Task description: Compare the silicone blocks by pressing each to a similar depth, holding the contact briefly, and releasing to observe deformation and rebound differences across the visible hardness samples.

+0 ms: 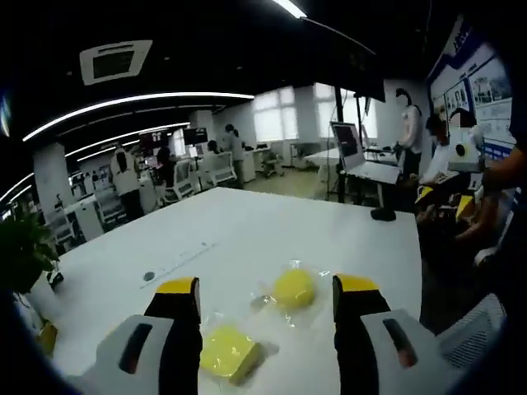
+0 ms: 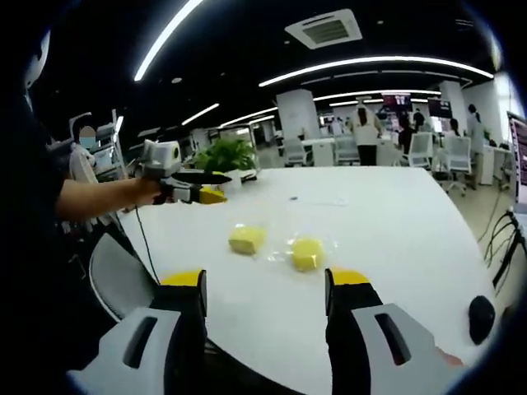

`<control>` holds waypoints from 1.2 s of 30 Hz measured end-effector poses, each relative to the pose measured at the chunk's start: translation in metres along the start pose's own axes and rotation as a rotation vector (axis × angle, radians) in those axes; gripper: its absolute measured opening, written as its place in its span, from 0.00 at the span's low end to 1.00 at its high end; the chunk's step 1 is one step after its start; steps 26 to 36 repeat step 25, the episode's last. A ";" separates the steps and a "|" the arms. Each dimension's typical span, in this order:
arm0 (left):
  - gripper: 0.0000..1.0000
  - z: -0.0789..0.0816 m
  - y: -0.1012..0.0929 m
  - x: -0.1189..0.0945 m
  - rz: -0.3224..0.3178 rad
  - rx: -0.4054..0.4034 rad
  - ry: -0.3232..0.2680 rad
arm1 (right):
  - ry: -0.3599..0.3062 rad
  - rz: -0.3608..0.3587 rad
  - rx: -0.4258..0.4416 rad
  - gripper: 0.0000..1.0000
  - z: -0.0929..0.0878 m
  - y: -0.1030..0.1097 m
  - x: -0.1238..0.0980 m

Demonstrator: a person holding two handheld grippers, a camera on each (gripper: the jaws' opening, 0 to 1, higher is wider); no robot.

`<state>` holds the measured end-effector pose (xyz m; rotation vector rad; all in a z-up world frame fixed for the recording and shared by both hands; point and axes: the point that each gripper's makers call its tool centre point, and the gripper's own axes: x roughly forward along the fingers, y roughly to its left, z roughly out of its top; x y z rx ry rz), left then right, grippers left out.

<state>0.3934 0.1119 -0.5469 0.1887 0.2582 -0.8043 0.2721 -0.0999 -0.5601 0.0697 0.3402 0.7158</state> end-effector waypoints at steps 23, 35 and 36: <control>0.96 -0.075 -0.091 -0.122 -0.129 0.067 0.070 | 0.019 0.042 -0.074 0.82 -0.015 0.011 0.001; 0.99 -0.087 -0.088 -0.125 -0.124 0.039 0.092 | 0.046 0.036 -0.065 0.83 -0.022 0.014 0.000; 0.99 -0.087 -0.088 -0.125 -0.124 0.039 0.092 | 0.046 0.036 -0.065 0.83 -0.022 0.014 0.000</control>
